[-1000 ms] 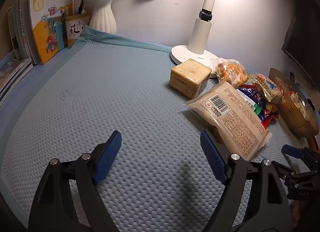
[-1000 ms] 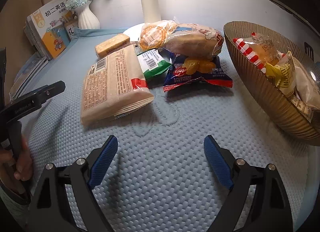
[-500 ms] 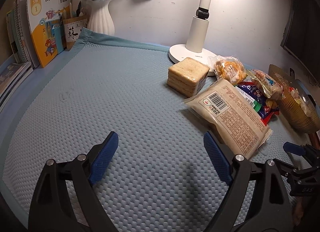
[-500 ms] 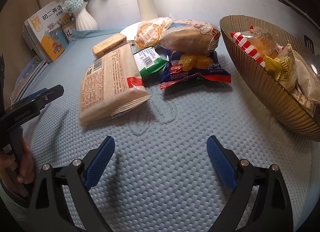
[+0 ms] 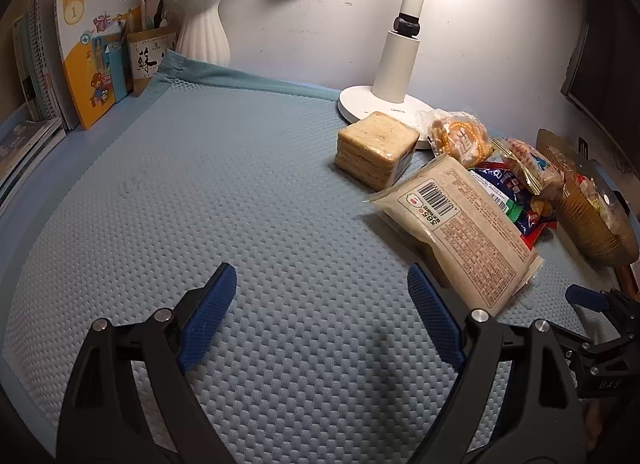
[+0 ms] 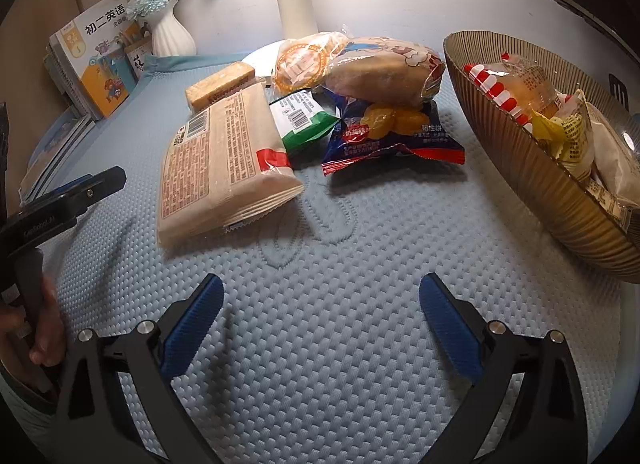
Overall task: Organize snacks
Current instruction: 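Move both grippers back over the remaining snacks, then grasp the beige bread bag with the left gripper while the right grasps the cartoon biscuit bag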
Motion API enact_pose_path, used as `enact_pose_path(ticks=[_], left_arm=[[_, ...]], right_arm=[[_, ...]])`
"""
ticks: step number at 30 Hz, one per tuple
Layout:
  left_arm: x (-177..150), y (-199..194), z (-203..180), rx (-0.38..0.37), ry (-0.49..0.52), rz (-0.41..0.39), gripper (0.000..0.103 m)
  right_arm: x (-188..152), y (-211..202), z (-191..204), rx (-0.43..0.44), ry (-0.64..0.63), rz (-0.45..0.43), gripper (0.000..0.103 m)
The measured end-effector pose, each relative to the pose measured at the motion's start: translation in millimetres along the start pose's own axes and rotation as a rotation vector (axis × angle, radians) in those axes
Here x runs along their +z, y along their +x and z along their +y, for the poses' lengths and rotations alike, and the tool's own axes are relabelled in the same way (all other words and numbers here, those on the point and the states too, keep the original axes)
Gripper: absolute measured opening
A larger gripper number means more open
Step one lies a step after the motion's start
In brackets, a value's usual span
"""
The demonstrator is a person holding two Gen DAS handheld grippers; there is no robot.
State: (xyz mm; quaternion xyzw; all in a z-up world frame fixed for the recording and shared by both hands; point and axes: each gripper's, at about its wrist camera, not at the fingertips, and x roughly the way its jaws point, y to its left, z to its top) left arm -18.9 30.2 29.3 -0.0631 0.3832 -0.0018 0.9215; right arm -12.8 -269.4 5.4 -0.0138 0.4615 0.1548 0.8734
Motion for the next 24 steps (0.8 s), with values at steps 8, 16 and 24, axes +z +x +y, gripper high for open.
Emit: enact_pose_path(ticks=[8,16,24], left_arm=[[15.7,2.8,2.2,-0.162,-0.089,0.103,0.090],[53.3,32.8,-56.3,-0.217,-0.162,0.265,0.098],[47.9,86.3,-96.4,-0.128,-0.217,0.325,0.100]], right_arm=[[1.2,-1.2,-3.0,0.025,0.017,-0.002,0.098],[37.4,-74.8,-14.0,-0.063,-0.124,-0.109,0.098],[123.0,-69.4,-24.9,-0.098,-0.290,-0.033,0.098]])
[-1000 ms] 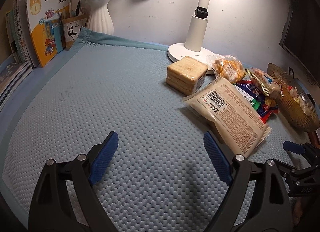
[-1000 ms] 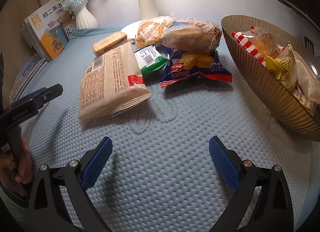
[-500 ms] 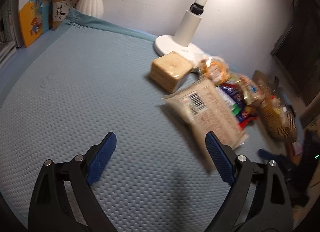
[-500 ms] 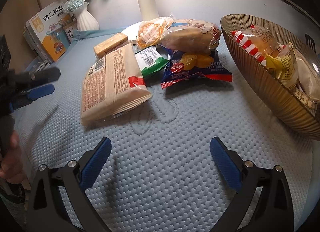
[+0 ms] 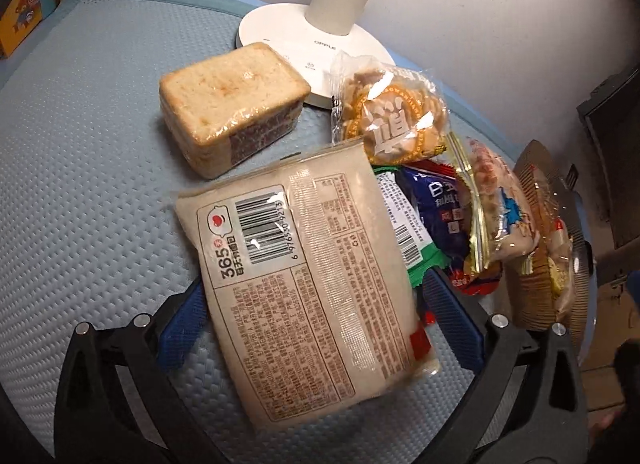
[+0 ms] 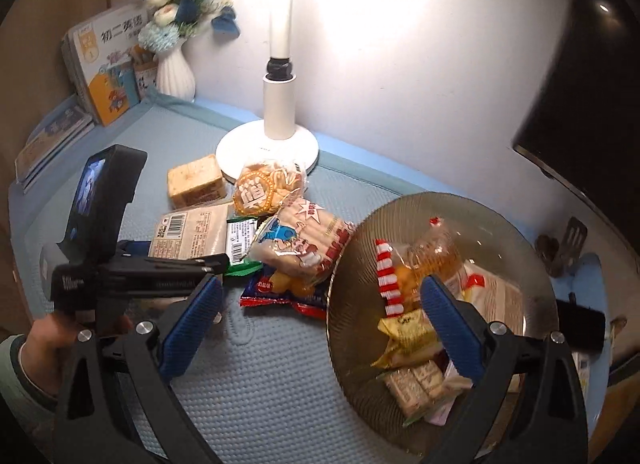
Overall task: Organize snacks
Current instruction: 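Grasp the beige bread bag with the left gripper while the right grasps the cartoon biscuit bag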
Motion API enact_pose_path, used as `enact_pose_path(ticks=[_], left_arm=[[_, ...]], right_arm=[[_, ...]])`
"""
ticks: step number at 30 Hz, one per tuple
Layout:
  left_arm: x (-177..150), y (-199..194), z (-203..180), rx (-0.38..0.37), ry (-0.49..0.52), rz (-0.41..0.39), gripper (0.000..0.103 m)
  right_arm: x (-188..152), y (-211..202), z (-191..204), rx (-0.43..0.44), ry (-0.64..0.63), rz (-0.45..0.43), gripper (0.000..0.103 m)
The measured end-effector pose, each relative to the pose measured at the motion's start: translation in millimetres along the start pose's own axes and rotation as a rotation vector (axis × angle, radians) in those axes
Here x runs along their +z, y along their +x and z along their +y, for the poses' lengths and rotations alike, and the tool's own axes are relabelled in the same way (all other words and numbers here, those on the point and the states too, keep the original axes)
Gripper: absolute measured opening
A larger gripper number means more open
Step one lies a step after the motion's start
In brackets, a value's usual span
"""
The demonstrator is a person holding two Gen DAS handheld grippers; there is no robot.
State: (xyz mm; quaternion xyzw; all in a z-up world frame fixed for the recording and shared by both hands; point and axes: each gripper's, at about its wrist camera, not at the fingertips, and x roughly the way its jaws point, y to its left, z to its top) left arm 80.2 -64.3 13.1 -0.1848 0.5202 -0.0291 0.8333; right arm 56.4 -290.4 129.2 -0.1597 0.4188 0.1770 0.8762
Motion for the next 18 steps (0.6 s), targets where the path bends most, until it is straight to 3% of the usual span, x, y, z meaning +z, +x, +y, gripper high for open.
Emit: enact_pose_path(ticks=[3,5,8,9,10,11,18], left_arm=[[-6.1,5.6,-14.8,0.081,0.090,-0.032,0.099],[-12.9,7.0,-21.1,0.128,0.168,-0.055,0.094],[-20.3,-0.8,-17.6,0.097,0.244,-0.057,0.082],[-21.7,-3.9,-13.9,0.085,0.256,-0.049,0.081],[-22.7,-7.0,-9.7,0.081,0.265,-0.042,0.080],[-23.7,-10.5,-4.9,0.081,0.275,-0.038,0.080],[-37.5,-38.5,45.5,0.085,0.308,-0.043,0.079]], right_arm=[[28.0,37.7,10.4,-0.005,-0.117,0.101,0.098],[45.7,55.6,13.0,0.020,-0.122,0.145,0.098],[69.7,78.1,15.7,0.056,-0.097,0.182,0.097],[76.8,88.7,16.1,0.051,-0.086,0.198,0.090],[82.2,97.1,15.6,0.044,-0.069,0.212,0.074],[85.5,104.2,15.6,0.052,-0.053,0.233,0.069],[77.4,130.8,24.5,0.079,0.005,0.359,0.067]])
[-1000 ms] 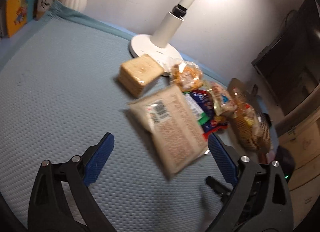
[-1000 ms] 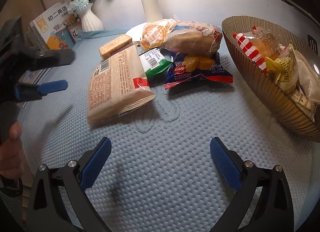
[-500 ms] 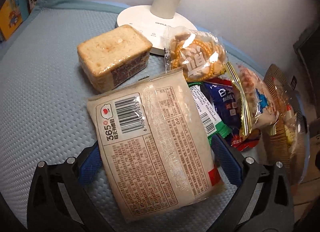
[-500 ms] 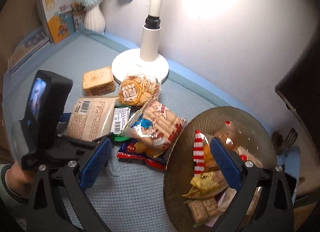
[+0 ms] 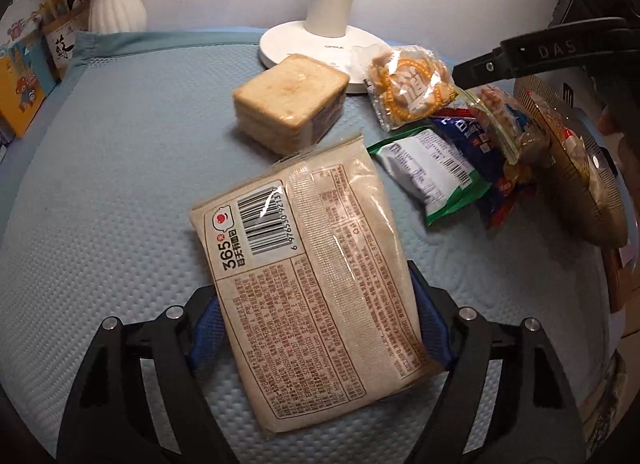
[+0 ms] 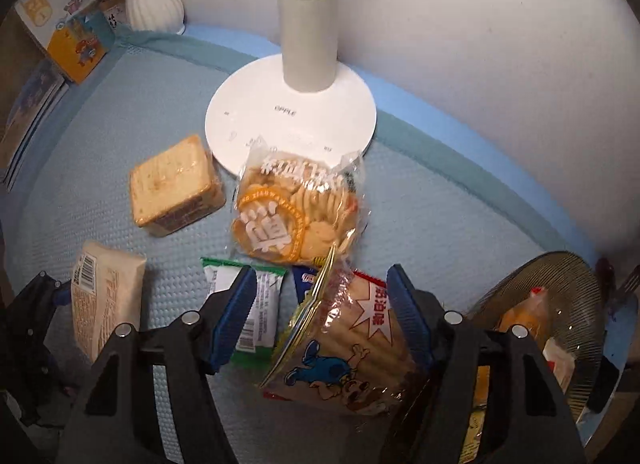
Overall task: Organize snacks
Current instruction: 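Grasp the beige bread bag with the left gripper while the right grasps the cartoon biscuit bag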
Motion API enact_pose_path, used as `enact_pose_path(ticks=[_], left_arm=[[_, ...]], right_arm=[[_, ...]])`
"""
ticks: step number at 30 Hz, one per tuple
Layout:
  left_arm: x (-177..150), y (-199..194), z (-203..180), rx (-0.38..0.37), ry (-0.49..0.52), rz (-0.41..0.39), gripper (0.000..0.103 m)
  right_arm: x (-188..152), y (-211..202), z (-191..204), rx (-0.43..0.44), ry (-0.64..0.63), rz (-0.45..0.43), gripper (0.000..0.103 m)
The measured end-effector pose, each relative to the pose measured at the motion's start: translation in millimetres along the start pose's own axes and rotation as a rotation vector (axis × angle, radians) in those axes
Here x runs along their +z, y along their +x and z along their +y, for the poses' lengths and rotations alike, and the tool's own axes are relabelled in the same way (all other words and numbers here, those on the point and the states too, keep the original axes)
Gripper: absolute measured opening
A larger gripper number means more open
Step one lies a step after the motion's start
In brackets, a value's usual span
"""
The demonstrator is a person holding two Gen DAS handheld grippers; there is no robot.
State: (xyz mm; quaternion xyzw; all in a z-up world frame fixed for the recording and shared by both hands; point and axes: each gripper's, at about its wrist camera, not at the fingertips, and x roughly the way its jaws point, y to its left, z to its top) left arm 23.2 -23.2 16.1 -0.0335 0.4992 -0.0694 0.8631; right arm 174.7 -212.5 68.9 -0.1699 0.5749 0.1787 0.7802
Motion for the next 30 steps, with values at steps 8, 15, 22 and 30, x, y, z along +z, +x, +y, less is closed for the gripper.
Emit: enact_pose_path(ticks=[8,15,22,30], left_arm=[[-24.2,-13.3,33.9,-0.034,-0.042,-0.073,0.079],[-32.2,-14.1,36.4,-0.050,-0.029,-0.125,0.080],[-39.6,-24.0,43.9,-0.058,-0.030,-0.139,0.080],[-32.6,-13.6,35.6,-0.048,-0.021,-0.139,0.080]], right_arm=[[-49.0,-10.2,24.5,0.116,-0.008,0.051,0.068],[-150.9,-25.4,58.8,0.263,-0.037,0.073,0.072],[-240.6,-77.3,34.1,0.118,0.235,-0.251,0.086],[-293.5,-50.7,7.0,0.116,0.526,-0.217,0.092]])
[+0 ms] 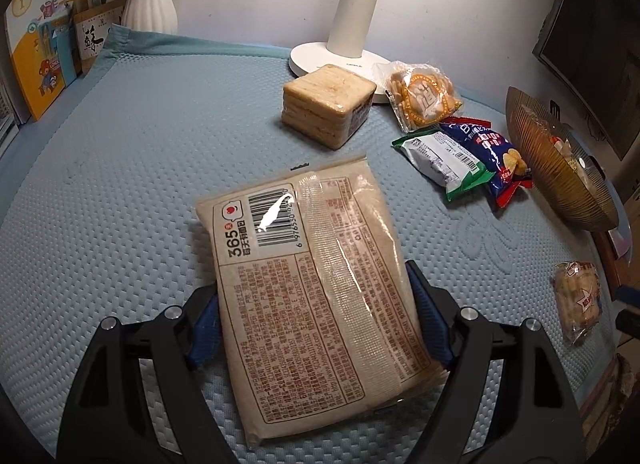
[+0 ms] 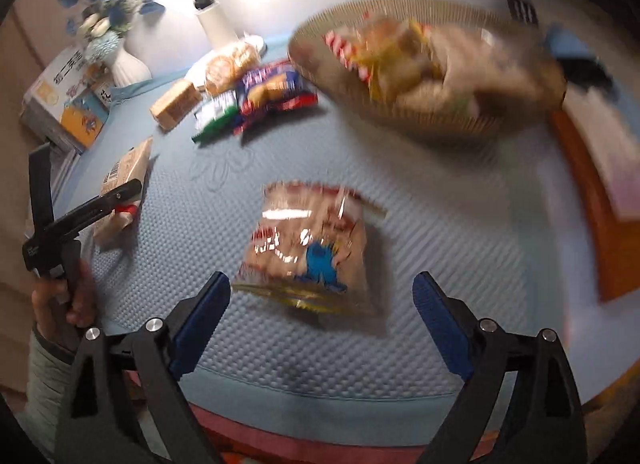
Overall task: Organize snacks
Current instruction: 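Carry both bags over the glass bowl and open both grippers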
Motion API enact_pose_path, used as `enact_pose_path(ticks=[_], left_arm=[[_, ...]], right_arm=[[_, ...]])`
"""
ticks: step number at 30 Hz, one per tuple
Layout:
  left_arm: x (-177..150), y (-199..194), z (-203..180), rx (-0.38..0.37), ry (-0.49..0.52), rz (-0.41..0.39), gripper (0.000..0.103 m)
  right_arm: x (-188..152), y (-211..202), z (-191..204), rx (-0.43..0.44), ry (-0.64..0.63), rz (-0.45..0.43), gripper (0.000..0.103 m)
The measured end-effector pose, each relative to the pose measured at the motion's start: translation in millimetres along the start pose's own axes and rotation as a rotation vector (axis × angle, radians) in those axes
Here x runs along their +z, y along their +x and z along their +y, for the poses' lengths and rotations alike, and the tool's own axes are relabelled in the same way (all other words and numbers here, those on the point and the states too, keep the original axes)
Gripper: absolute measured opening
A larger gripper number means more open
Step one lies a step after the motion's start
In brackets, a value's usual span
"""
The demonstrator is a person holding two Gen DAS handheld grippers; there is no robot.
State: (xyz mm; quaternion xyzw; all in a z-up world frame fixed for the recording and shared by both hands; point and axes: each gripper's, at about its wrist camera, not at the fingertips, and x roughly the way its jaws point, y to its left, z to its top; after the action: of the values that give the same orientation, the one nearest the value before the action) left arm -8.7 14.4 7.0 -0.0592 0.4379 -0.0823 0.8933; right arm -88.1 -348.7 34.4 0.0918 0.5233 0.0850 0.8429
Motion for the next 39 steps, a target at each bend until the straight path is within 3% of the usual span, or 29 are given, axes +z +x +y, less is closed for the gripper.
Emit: enact_pose_path(ticks=[2,7,12,15,17,22,25,28,33,39], left_arm=[[-0.3,-0.6,0.3,0.005,0.006,0.001,0.080],[-1.1,-1.3,-1.0,0.014,0.017,0.003,0.080],[-0.6,0.1,-4.2,0.029,0.026,0.006,0.080],[-0.5,0.0,-4.3,0.034,0.027,0.004,0.080],[-0.7,-0.4,-4.5,0.035,0.028,0.002,0.079],[-1.1,-2.7,-13.6,0.081,0.059,-0.014,0.076],[-1.3,-10.9,-16.5,0.040,0.046,-0.030,0.075],[1.2,-24.8,-34.5,0.088,0.091,-0.065,0.075],[21.2,-46.5,-77.8,0.008,0.150,-0.111,0.075],[65.0,-45.4,-157.7,-0.129,0.264,-0.146,0.075]], right_arm=[[6.7,12.5,-2.4,0.039,0.037,0.012,0.092],[15.1,32.5,3.3,0.028,0.106,-0.002,0.092],[15.8,46.7,26.1,-0.095,0.044,-0.013,0.092],[7.9,44.6,34.5,-0.179,-0.011,-0.047,0.077],[3.7,40.4,36.6,-0.180,-0.044,-0.067,0.070],[-3.9,21.4,39.8,-0.058,-0.095,-0.091,0.065],[-3.3,5.6,46.2,-0.003,-0.124,-0.125,0.065],[3.8,-14.8,46.7,0.043,-0.127,-0.175,0.065],[26.3,-51.9,31.0,0.043,-0.098,-0.287,0.065],[78.1,-81.2,-38.0,-0.037,0.036,-0.388,0.066]])
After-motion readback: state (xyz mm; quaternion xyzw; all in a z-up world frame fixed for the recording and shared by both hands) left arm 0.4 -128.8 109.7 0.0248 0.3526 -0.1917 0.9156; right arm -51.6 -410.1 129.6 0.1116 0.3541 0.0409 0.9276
